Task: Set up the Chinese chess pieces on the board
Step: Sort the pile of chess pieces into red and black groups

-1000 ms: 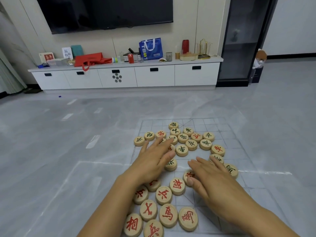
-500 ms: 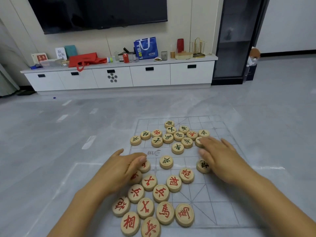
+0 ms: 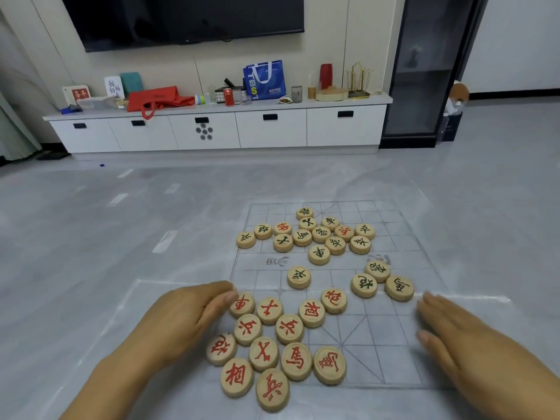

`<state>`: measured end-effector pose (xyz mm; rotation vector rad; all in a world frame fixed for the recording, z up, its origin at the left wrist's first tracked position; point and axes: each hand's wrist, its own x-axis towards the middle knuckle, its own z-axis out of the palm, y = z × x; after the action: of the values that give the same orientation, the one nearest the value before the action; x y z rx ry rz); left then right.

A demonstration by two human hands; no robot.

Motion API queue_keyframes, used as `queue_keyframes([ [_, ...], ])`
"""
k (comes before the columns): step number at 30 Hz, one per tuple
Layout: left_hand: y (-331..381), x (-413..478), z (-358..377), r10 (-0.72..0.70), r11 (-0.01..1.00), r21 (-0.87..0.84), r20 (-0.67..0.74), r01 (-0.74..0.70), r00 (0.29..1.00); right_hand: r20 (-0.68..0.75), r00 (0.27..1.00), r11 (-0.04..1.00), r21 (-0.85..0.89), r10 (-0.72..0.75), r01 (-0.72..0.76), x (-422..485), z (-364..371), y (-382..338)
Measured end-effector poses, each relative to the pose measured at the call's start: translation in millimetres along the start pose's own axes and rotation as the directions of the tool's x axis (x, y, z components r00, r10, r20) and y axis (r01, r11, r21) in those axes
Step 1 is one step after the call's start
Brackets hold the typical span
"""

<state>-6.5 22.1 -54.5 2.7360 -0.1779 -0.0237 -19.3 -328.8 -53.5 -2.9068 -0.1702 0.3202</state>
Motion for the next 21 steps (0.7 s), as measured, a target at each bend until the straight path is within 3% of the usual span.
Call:
queue_keyframes([
  [2, 6.0, -10.1, 5.1, -0.02, 1.0, 0.009, 0.066, 0.02, 0.998, 0.07, 0.995, 0.98, -0.18, -0.066, 0.078, -10.6, 8.8, -10.5],
  [3, 9.7, -13.3, 7.6, -0.032, 0.999, 0.003, 0.101, 0.032, 0.994, 0.001, 0.995, 0.967, -0.236, -0.1, 0.097, -11.8, 12.7, -17.7],
  [6, 22.3, -15.4, 16.8, -0.009, 0.998, -0.059, 0.155, 0.019, 0.988, -0.021, 0.991, 0.972, -0.198, -0.132, 0.125, -10.6, 18.1, -40.7],
  [9, 39.8, -11.0, 29.6, 0.1, 0.995, -0.02, 0.194, -0.098, 0.976, -0.114, 0.942, 0.945, -0.13, -0.315, 0.3, -3.9, 21.3, -64.3],
  [12, 55.0, -5.0, 36.6, 0.136, 0.987, 0.045, 0.249, -0.152, 0.959, 0.052, 0.939, 0.94, 0.053, -0.339, 0.336, -2.3, 20.9, -84.8],
  [16, 58.4, 8.9, 35.8, 0.131, 0.99, 0.029, 0.172, -0.138, 0.976, -0.023, 0.945, 0.928, 0.181, -0.327, 0.326, 9.0, 12.9, -87.0],
  [21, 66.1, 26.2, 27.0, 0.206, 0.978, -0.036, 0.069, -0.204, 0.976, -0.191, 0.95, 0.961, 0.08, -0.247, 0.266, 43.4, -7.6, -57.2],
])
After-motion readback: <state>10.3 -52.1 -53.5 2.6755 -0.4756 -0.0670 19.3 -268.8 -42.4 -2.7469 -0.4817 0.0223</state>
